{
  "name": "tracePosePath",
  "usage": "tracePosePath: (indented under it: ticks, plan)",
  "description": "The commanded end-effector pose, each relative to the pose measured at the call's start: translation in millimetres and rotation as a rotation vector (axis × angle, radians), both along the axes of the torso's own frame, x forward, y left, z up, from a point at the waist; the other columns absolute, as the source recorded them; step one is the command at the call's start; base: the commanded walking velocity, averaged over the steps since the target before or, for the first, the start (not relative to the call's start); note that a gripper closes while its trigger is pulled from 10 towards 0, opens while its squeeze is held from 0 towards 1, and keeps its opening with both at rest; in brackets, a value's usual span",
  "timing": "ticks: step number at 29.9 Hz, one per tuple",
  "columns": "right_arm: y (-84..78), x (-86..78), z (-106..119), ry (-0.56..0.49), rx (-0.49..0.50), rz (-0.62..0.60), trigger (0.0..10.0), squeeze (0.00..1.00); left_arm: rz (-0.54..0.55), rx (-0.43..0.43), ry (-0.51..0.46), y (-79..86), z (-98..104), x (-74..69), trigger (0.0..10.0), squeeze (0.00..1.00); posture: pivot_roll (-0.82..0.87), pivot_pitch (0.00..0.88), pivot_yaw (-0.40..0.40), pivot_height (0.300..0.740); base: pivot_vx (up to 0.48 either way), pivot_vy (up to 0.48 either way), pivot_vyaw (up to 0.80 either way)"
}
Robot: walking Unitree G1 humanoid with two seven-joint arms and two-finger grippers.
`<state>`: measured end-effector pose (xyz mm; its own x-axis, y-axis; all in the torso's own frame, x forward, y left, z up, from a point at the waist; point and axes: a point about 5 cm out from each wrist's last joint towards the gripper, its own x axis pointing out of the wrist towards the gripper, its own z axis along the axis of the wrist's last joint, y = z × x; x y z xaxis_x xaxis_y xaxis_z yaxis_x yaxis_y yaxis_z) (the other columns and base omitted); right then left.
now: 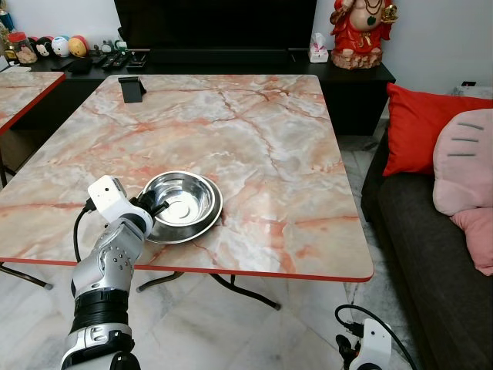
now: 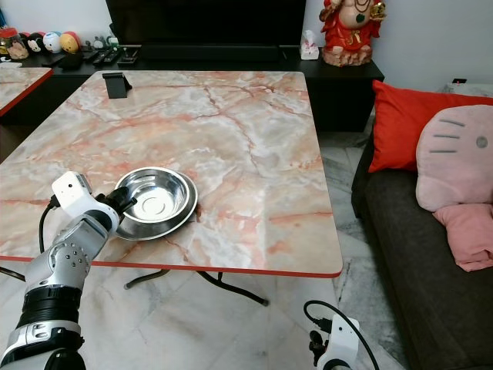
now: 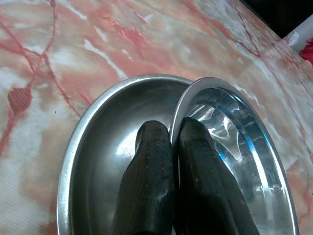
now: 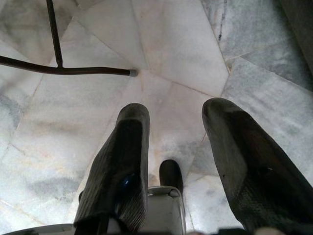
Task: Setting the table
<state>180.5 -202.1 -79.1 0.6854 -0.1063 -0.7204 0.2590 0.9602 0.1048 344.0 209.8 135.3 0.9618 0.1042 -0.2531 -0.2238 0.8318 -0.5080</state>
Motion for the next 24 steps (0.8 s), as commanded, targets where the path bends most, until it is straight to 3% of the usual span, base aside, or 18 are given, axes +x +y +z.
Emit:
tracePosePath:
  ticks: [1, 9, 10, 11, 12, 22, 24]
  plan:
    - [0.9, -5.9, -3, 0.027, 0.007, 0.002, 10.0, 0.0, -0.004, 0.004, 0.053, 0.0, -10, -4.9, 10.0, 1.0, 0.0, 0.0, 0.027, 0.74, 0.0, 0.0, 0.0]
    - [1.4, -5.7, -3, 0.03, 0.009, 0.006, 10.0, 0.0, 0.001, 0.017, 0.052, 0.7, -9, -4.4, 10.0, 1.0, 0.0, 0.0, 0.026, 0.74, 0.0, 0.0, 0.0]
    - [1.4, -5.7, -3, 0.03, 0.009, 0.006, 10.0, 0.0, 0.002, 0.022, 0.052, 1.0, -9, -4.3, 10.0, 0.89, 0.0, 0.0, 0.026, 0.74, 0.0, 0.0, 0.0]
    - [1.4, -5.7, -3, 0.03, 0.009, 0.006, 10.0, 0.0, 0.004, 0.026, 0.051, 1.2, -9, -4.1, 10.0, 0.63, 0.0, 0.0, 0.026, 0.74, 0.0, 0.0, 0.0]
    - [1.3, -5.8, -4, 0.031, 0.009, 0.005, 10.0, 0.0, 0.012, 0.043, 0.043, 2.2, -6, -3.4, 10.0, 0.0, 0.0, 0.0, 0.026, 0.74, 0.0, 0.0, 0.0]
    - [1.4, -6.7, -4, 0.034, 0.013, 0.006, 10.0, 0.0, 0.029, 0.148, -0.016, 5.5, 6, -1.2, 10.0, 0.0, 0.0, 0.0, 0.025, 0.74, 0.0, 0.0, 0.0]
    - [1.6, -6.9, -4, 0.035, 0.014, 0.007, 10.0, 0.0, 0.024, 0.211, -0.04, 5.6, 12, -0.2, 10.0, 0.0, 0.0, 0.0, 0.025, 0.74, 0.0, 0.0, 0.0]
